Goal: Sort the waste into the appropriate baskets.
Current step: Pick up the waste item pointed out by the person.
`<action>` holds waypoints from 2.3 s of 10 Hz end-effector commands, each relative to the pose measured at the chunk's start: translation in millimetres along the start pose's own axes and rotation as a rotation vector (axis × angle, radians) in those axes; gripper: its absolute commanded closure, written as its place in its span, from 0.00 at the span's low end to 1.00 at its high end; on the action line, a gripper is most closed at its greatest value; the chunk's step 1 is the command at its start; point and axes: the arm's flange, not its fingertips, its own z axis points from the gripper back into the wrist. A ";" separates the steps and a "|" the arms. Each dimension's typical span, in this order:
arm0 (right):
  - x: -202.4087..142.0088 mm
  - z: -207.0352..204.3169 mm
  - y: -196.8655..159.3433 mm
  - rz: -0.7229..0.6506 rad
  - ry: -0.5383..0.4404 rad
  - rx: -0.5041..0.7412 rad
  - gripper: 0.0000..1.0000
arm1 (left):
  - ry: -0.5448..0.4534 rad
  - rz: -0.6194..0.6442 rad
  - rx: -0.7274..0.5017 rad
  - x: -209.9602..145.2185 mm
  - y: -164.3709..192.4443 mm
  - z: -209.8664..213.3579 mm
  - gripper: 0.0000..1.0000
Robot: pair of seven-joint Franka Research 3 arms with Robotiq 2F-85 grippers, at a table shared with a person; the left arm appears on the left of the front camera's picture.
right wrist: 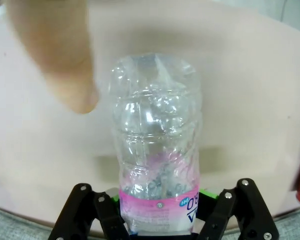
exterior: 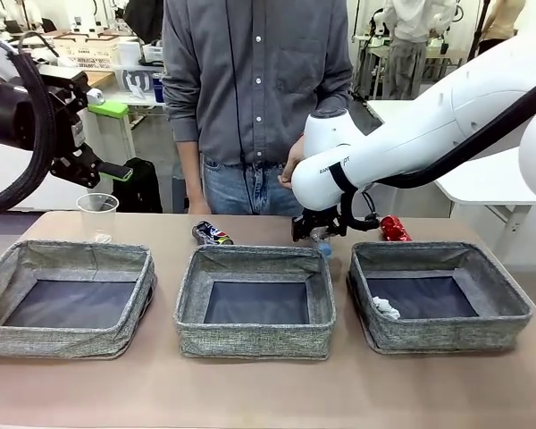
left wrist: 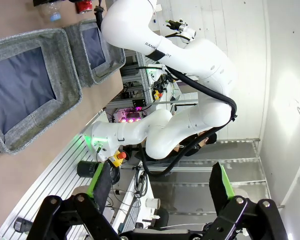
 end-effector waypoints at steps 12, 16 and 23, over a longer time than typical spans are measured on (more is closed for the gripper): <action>-165.7 253.1 -4.2 -0.162 -0.045 0.284 1.00 | 0.014 0.005 0.008 -1.8 -3.2 1.2 0.00; -180.5 278.8 6.6 -0.127 -0.032 0.276 1.00 | 0.014 0.005 0.008 -1.8 -3.2 1.2 0.00; -177.0 412.9 132.2 -0.303 0.118 0.077 1.00 | 0.014 0.005 0.008 -1.8 -3.2 1.2 0.00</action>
